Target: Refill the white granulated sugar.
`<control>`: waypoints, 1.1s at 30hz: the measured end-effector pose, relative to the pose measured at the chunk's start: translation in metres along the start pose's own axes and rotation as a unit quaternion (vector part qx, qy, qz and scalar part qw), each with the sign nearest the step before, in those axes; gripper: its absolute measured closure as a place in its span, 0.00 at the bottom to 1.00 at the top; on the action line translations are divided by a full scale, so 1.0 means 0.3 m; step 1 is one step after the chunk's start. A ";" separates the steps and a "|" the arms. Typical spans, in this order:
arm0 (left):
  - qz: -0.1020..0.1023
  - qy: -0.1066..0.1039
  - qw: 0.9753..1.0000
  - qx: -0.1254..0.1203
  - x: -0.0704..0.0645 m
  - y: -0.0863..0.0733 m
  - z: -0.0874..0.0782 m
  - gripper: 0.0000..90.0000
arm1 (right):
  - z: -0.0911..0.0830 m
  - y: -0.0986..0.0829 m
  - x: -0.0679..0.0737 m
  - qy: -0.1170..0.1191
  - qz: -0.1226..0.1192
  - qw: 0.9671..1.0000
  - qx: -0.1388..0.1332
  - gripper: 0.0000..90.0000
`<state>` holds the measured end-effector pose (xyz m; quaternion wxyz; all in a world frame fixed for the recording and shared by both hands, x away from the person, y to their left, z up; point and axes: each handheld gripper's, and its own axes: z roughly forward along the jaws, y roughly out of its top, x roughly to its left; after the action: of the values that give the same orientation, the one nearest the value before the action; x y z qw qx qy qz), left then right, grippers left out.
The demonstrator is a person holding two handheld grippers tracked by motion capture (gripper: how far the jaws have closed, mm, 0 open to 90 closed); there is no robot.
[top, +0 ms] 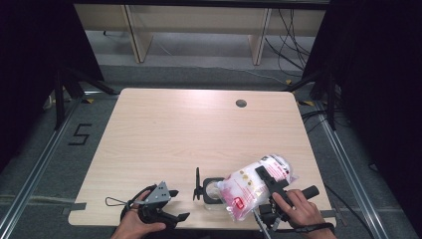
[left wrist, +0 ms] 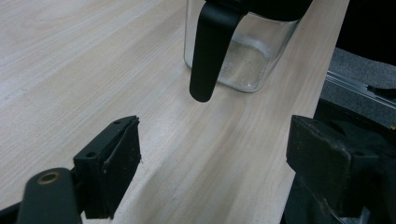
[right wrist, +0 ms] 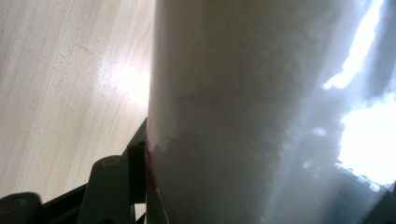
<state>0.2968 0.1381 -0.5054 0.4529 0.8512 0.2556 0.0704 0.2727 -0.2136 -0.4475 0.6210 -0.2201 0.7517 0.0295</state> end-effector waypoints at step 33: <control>-0.014 0.000 1.000 0.000 -0.006 -0.002 0.001 0.19 | -0.008 0.003 0.006 -0.014 -0.017 1.000 0.004 0.48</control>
<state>0.2951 0.1374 -0.5057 0.4539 0.8476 0.2674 0.0636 0.2699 -0.2139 -0.4489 0.6328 -0.2302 0.7390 0.0191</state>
